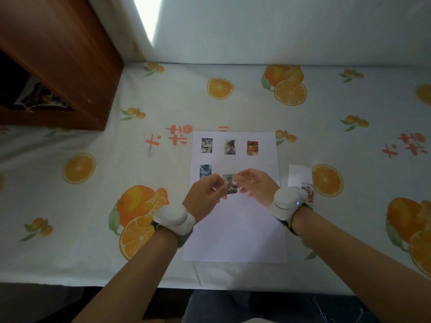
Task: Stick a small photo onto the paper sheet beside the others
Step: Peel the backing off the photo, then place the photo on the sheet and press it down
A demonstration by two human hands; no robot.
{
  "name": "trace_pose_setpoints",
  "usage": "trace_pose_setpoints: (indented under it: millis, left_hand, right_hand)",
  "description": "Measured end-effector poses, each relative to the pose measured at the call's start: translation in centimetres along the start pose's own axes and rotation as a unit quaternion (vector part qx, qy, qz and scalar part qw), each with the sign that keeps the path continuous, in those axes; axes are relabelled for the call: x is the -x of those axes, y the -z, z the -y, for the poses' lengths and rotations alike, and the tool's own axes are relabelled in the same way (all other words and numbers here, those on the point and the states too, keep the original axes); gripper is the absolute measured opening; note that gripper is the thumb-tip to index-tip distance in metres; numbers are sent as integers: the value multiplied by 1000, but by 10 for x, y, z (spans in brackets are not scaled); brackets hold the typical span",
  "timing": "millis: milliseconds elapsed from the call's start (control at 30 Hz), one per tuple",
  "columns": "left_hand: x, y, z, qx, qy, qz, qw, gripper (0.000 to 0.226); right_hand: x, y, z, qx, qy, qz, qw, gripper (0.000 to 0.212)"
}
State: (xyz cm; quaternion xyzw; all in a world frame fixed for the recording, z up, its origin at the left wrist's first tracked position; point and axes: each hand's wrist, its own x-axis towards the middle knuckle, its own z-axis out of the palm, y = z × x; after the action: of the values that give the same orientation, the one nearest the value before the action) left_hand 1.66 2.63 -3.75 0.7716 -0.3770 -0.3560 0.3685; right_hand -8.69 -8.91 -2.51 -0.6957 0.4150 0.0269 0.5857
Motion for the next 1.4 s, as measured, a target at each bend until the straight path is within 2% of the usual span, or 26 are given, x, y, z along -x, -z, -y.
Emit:
trace_pose_setpoints:
  millis: [100, 267, 367, 500, 767, 967, 1400]
  left_hand:
    - [-4, 1, 0, -1, 6, 8, 1000, 14]
    - [-13, 4, 3, 5, 22, 12, 1000, 11]
    - [-18, 9, 4, 4, 25, 13, 1000, 19]
    - [-24, 18, 6, 10, 31, -21, 999, 20]
    - [-35, 27, 13, -5, 29, -34, 999, 15]
    - [-39, 26, 14, -19, 29, -35, 999, 13]
    - [-42, 25, 19, -58, 30, -20, 998, 13]
  right_hand:
    - [-6, 1, 3, 18, 13, 5, 1000, 10]
    - [-16, 5, 7, 32, 15, -4, 999, 9]
    - [-22, 5, 8, 11, 6, -9, 1000, 9]
    - [-29, 8, 9, 4, 11, -41, 999, 7]
    - [-42, 5, 8, 86, 7, -44, 995, 4]
    - [-46, 6, 8, 131, -12, -27, 991, 19]
    - [-47, 4, 7, 156, -7, -38, 987, 14]
